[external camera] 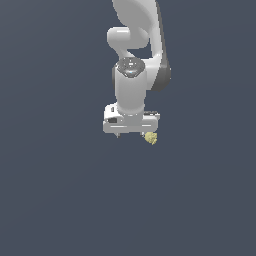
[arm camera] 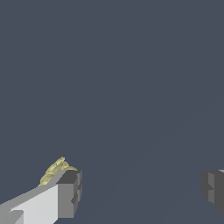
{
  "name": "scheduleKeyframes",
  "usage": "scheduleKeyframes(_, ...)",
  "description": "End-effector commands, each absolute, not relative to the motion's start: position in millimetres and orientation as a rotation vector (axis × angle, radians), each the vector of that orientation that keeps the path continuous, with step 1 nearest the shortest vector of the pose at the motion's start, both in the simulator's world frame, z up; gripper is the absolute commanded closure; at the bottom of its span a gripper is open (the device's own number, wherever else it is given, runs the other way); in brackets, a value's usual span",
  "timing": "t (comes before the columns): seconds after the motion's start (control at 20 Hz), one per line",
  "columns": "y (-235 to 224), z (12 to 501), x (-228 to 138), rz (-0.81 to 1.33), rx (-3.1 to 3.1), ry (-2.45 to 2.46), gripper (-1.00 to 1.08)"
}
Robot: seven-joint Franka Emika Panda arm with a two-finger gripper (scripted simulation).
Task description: Pick up the object and move it to a goal position.
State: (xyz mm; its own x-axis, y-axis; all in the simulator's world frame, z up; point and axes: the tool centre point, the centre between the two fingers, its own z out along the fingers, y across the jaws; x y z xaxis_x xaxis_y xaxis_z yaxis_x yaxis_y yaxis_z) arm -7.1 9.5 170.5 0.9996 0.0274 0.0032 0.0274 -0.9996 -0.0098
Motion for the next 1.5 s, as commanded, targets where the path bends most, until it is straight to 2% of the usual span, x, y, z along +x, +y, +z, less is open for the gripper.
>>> scheduleKeyframes(0.0, 9, 171, -7, -0.005, -3.131, -0.043, -0.92)
scheduleKeyframes(0.7, 0, 160, -4, 0.01, -3.129, -0.022, -0.92)
scheduleKeyframes(1.45, 31, 142, -19, 0.011, -3.124, 0.223, -0.92)
